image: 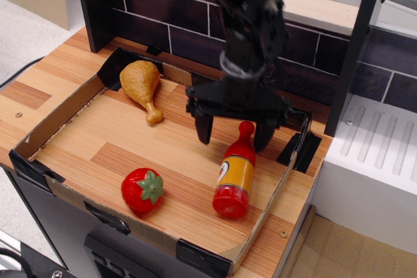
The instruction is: Upright hot sauce bottle
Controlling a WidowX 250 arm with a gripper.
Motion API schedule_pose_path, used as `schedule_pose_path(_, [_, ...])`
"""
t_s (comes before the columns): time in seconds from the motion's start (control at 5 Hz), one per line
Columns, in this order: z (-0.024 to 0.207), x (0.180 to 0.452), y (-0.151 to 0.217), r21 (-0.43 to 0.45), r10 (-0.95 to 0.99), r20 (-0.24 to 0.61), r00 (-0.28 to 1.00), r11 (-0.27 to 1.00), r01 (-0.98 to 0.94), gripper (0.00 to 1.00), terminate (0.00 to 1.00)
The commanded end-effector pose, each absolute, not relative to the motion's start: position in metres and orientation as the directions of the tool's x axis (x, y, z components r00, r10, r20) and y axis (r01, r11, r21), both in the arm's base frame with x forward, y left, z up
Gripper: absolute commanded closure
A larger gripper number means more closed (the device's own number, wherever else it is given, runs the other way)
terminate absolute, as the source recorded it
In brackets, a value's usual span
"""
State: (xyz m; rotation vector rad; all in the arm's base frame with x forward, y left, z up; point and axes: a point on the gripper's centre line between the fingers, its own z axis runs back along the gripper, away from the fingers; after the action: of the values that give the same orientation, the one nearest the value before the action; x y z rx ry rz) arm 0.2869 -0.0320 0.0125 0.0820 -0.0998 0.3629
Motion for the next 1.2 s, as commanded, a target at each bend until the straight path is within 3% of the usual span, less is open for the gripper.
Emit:
schedule_pose_path(0.0, [0.01, 0.302, -0.042, 0.06, 0.306, 0.182, 0.935, 0.945, -0.321, 0.0, 0.0])
schedule_pose_path(0.2, [0.013, 0.305, -0.041, 0.031, 0.277, 0.186, 0.943, 0.957, -0.287, 1.0, 0.0])
schedule_pose_path(0.6, [0.018, 0.307, -0.034, 0.018, 0.222, 0.197, 0.955, 0.973, -0.23, 1.0, 0.0])
schedule_pose_path(1.0, [0.057, 0.296, -0.015, 0.025, 0.2, 0.355, 0.913, 0.975, -0.223, 1.0, 0.0])
